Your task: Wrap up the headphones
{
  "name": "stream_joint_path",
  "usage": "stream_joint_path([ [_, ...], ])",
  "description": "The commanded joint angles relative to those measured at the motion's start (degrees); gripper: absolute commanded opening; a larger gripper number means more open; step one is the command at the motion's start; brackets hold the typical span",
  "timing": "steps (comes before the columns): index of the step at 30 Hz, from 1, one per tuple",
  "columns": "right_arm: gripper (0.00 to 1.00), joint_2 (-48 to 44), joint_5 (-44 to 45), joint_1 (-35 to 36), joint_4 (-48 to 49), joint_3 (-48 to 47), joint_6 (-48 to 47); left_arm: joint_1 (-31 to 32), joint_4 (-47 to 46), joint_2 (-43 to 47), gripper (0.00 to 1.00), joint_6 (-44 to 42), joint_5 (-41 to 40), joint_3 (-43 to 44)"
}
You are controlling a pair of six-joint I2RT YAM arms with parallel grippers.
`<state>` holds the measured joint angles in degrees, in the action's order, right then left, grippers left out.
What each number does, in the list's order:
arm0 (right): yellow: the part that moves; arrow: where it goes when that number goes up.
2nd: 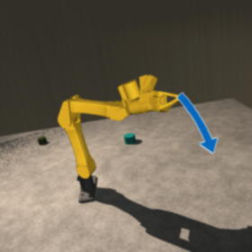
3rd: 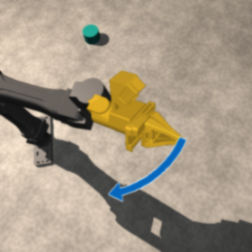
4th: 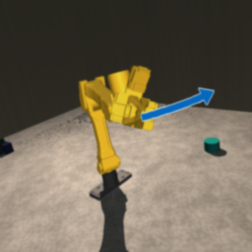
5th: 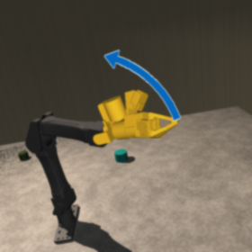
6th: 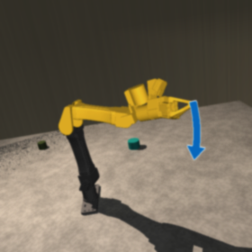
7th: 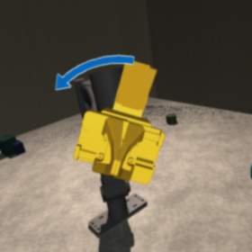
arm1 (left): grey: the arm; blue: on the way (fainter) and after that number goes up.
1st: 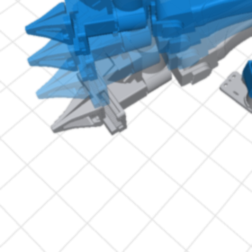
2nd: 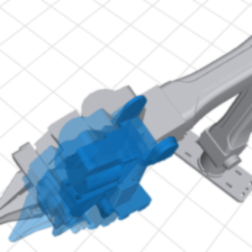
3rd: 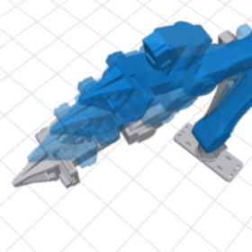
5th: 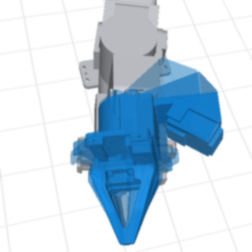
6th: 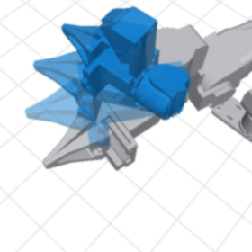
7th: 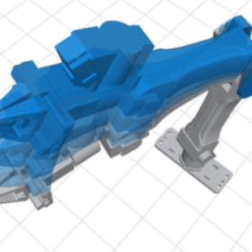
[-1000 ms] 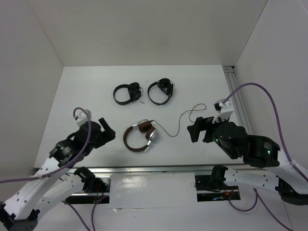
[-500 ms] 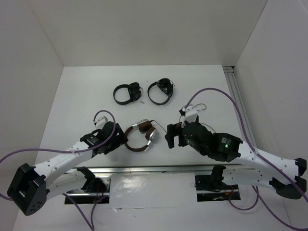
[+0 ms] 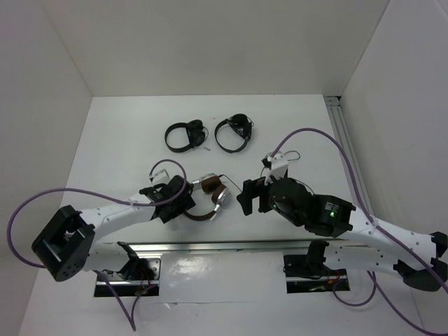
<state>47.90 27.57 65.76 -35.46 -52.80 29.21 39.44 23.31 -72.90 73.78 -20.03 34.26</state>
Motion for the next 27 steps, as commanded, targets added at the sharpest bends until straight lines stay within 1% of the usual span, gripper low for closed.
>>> stream_joint_path([
  [1, 1.0, -0.88, 0.29, 0.43, 4.61, 0.68, -1.0, 1.16, 2.26, -5.48, 0.87, 3.74, -0.97, 0.46],
  [2, 1.0, -0.88, 0.29, 0.43, 5.14, 0.68, -1.0, 1.16, 2.27, -6.45, 0.85, 4.35, -0.97, 1.07],
  [5, 1.0, -0.35, 0.29, 0.43, 6.28, 1.2, -2.14, 1.16, 2.27, -8.57, 0.67, 4.97, -0.97, 1.6],
  [6, 1.0, -0.35, 0.98, 0.43, 6.28, 1.2, -2.14, 1.16, 2.79, -9.27, 0.59, 5.58, -0.97, 1.6],
  [7, 1.0, -0.35, 1.51, 0.43, 6.28, 1.2, -2.14, 1.16, 2.79, -9.27, 0.37, 6.2, -0.97, 1.6],
  [8, 1.0, -0.35, 2.65, 0.43, 6.28, 1.2, -2.14, 1.16, 3.58, -9.27, 0.22, 6.81, -0.97, 1.6],
  [9, 1.0, -0.35, 2.66, 0.43, 6.28, 1.2, -2.66, 1.16, 3.58, -9.27, 0.12, 7.51, -1.5, 0.99],
  [10, 1.0, -0.35, 3.53, 0.43, 6.28, 1.2, -2.67, 1.16, 4.11, -8.58, 0.06, 7.52, -1.5, 0.98],
  [13, 1.0, -1.57, 4.07, 0.43, 7.07, 1.73, -3.28, 1.16, 5.86, -8.57, 0.06, 8.75, -2.99, 0.98],
  [14, 1.0, -1.58, 4.07, 0.43, 7.77, 1.73, -3.28, 1.16, 6.39, -8.57, 0.0, 9.36, -3.0, 0.98],
  [16, 1.0, -2.63, 3.55, 0.43, 8.57, 2.34, -4.07, 0.64, 7.71, -8.57, 0.0, 9.89, -3.69, 0.98],
  [18, 1.0, -3.24, 4.06, 0.43, 10.58, 3.48, -4.87, 0.64, 9.99, -6.47, 0.0, 9.89, -5.19, 1.51],
  [21, 1.0, -5.7, 4.77, 0.43, 15.05, 7.96, -6.36, 1.86, 18.58, -1.29, 0.0, 6.82, -9.75, 6.85],
  [22, 1.0, -7.54, 4.16, 0.43, 19.42, 9.45, -7.23, 2.39, 21.66, 0.2, 0.0, 6.82, -11.33, 11.22],
  [23, 1.0, -8.25, 2.85, 0.43, 21.82, 11.99, -9.07, 3.18, 27.69, 1.61, 0.0, 6.12, -14.39, 13.44],
  [24, 1.0, -8.96, 0.14, 0.43, 24.19, 12.97, -9.87, 3.19, 30.19, 4.41, 0.0, 4.9, -15.64, 15.64],
  [25, 1.0, -9.49, -1.37, 0.43, 28.48, 13.85, -10.57, 3.19, 32.22, 5.74, 0.0, 3.67, -16.78, 19.66],
  [26, 1.0, -9.49, -2.34, 0.43, 30.69, 15.69, -12.58, 3.19, 36.06, 7.06, 0.0, 1.83, -18.88, 21.62],
  [27, 1.0, -9.49, -3.13, 0.43, 33.24, 17.01, -13.82, 3.19, 37.76, 8.29, 0.0, 1.11, -19.95, 23.46],
])
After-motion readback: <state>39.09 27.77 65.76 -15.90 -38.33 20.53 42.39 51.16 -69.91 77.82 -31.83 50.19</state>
